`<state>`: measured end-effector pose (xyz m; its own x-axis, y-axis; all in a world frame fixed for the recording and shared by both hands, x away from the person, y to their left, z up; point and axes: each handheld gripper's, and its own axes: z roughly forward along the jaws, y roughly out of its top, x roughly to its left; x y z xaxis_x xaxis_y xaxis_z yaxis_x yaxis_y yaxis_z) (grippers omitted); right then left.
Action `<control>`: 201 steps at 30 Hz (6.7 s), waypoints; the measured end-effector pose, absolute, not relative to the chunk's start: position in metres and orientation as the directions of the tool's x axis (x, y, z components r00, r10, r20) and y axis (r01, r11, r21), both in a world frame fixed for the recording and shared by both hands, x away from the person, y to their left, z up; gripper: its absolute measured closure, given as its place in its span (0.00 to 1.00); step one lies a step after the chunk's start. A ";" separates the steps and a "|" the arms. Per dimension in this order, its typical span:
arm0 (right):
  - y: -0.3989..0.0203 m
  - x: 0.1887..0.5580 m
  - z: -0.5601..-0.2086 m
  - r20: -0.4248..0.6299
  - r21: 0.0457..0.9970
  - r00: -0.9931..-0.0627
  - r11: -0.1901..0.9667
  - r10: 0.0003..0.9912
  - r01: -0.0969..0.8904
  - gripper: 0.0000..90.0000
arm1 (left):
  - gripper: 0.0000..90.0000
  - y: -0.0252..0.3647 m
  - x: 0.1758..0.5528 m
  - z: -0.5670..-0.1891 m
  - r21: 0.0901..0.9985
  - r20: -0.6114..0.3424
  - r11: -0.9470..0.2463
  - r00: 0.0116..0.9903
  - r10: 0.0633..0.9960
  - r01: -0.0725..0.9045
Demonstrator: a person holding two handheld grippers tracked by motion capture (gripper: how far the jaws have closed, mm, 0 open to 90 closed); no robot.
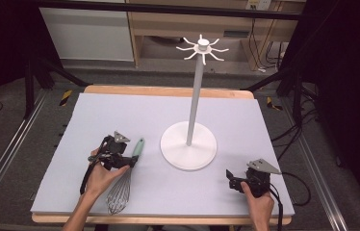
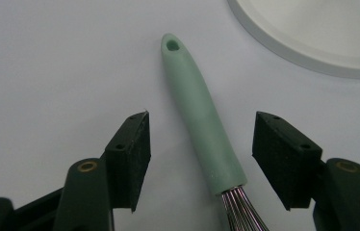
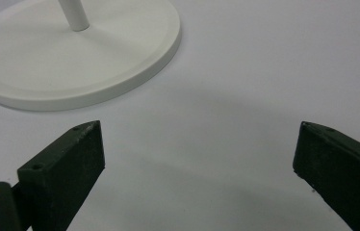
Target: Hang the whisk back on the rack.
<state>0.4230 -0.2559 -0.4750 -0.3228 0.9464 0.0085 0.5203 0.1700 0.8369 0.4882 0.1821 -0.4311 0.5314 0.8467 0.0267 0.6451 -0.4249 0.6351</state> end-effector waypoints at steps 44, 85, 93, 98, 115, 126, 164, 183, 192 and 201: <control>-0.255 0.425 -0.476 0.008 0.823 -0.312 0.171 0.950 0.541 0.05 | 0.68 0.166 0.490 -0.457 0.503 0.005 -0.436 0.502 0.865 0.746; -0.258 0.426 -0.477 0.024 0.820 -0.312 0.160 0.950 0.549 0.05 | 0.76 0.177 0.476 -0.425 0.551 -0.064 -0.404 0.519 0.852 0.730; -0.258 0.425 -0.477 0.024 0.821 -0.312 0.159 0.950 0.549 0.05 | 0.76 0.180 0.467 -0.407 0.622 -0.064 -0.379 0.527 0.848 0.685; -0.258 0.425 -0.476 0.023 0.824 -0.312 0.158 0.950 0.545 0.05 | 0.76 0.181 0.460 -0.394 0.663 -0.052 -0.373 0.537 0.842 0.649; -0.258 0.425 -0.476 0.030 0.827 -0.314 0.153 0.949 0.541 0.05 | 0.76 0.189 0.448 -0.375 0.826 -0.077 -0.249 0.541 0.838 0.505; -0.259 0.425 -0.476 0.028 0.828 -0.314 0.154 0.949 0.539 0.05 | 0.76 0.193 0.444 -0.360 0.879 -0.091 -0.189 0.544 0.834 0.437; -0.258 0.425 -0.476 0.030 0.830 -0.313 0.151 0.949 0.537 0.05 | 0.76 0.176 0.438 -0.303 0.947 -0.072 -0.138 0.610 0.789 0.290; -0.258 0.425 -0.476 0.030 0.830 -0.313 0.150 0.949 0.537 0.05 | 0.76 0.157 0.437 -0.270 0.967 -0.036 -0.136 0.647 0.762 0.215; -0.259 0.425 -0.476 0.031 0.831 -0.314 0.150 0.949 0.536 0.05 | 0.76 0.150 0.437 -0.259 0.971 -0.026 -0.137 0.658 0.752 0.195; -0.259 0.425 -0.476 0.031 0.831 -0.314 0.150 0.949 0.536 0.05 | 0.76 0.143 0.437 -0.246 0.975 -0.005 -0.145 0.665 0.747 0.171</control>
<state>0.4254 -0.2588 -0.4759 -0.3136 0.9490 0.0307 0.5360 0.1503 0.8308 0.4368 0.1428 -0.2458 0.6648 0.7470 -0.0049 0.1705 -0.1454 0.9746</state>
